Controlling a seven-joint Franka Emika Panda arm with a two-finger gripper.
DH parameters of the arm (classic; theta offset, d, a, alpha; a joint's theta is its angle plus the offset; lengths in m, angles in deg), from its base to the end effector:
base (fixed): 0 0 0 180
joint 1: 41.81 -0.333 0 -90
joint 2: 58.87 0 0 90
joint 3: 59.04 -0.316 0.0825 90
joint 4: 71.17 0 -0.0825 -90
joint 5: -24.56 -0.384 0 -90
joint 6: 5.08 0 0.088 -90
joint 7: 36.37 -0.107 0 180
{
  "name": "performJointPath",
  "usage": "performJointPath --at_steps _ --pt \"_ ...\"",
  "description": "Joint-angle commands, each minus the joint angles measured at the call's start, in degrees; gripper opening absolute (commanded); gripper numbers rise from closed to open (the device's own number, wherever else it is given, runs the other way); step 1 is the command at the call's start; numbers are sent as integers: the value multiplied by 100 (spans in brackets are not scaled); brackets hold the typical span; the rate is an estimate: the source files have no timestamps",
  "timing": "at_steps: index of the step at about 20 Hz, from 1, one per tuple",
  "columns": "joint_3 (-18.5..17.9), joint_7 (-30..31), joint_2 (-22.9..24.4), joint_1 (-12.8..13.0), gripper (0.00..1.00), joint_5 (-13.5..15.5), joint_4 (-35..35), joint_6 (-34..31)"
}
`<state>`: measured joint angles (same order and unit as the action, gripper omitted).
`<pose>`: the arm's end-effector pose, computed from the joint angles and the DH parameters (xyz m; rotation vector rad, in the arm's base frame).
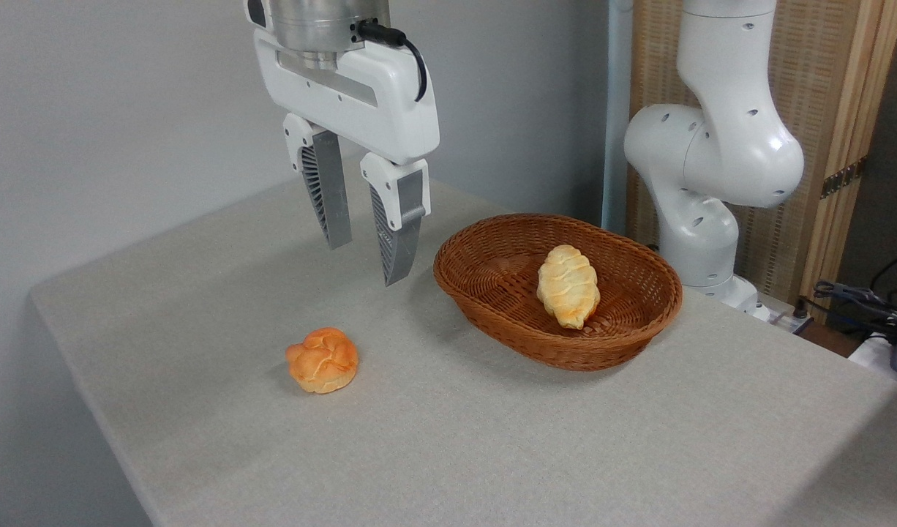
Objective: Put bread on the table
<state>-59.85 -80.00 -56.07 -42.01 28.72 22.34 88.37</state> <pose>0.5450 0.0024 0.6280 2.8802 -1.1191 0.1114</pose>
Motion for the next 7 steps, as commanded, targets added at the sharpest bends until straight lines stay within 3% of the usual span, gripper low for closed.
performJointPath --at_steps 1,4,7 --pt "28 12 -60 -24 100 50 -61 25" --pt "89 12 -60 -16 100 -151 -61 -10" --pt "142 12 -60 -16 100 -178 -61 -19"
